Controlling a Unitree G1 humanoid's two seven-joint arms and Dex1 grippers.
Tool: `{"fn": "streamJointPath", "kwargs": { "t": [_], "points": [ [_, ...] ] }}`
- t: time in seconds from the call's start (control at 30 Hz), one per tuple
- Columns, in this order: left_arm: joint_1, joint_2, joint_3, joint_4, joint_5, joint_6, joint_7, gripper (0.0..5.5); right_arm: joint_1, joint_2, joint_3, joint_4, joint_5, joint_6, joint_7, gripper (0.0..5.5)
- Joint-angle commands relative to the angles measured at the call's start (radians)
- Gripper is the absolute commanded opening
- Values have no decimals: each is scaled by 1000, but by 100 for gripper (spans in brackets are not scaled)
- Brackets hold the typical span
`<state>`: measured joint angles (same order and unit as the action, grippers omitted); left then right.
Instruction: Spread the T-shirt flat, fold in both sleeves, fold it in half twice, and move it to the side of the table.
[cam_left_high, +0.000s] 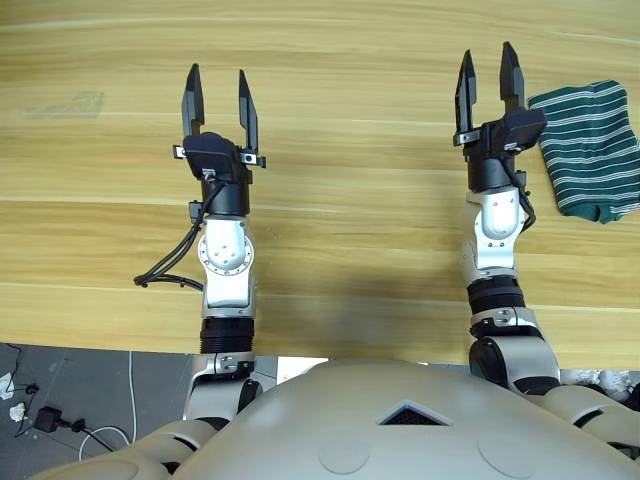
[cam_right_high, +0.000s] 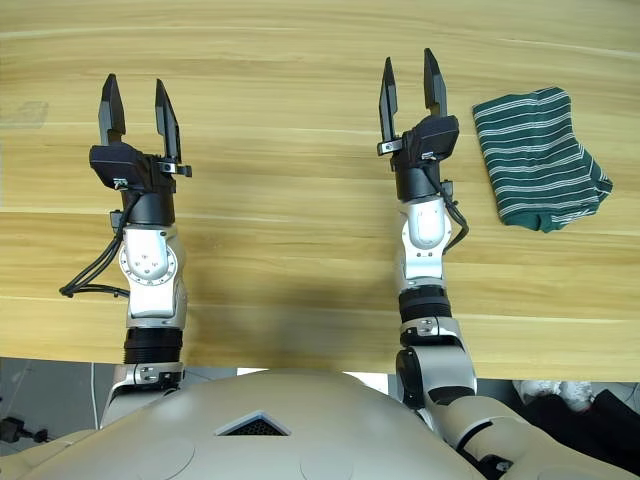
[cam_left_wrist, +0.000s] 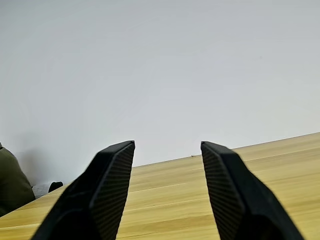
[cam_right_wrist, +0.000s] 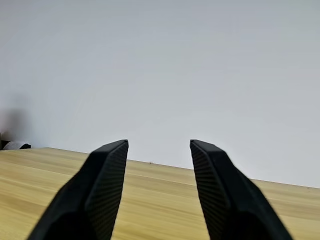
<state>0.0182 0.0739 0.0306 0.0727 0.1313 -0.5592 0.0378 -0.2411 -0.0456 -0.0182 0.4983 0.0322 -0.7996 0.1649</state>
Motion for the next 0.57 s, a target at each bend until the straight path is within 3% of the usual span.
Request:
{"fn": "streamJointPath", "kwargs": {
  "t": [0.03, 0.57],
  "points": [
    [-16, 2, 2, 8, 2, -6, 8, 245, 0, -4, -3, 14, -7, -8, -8, 228],
    [-24, 0, -2, 28, -1, -16, 14, 245, -4, -4, -8, 36, -18, -18, -20, 228]
  ]
}}
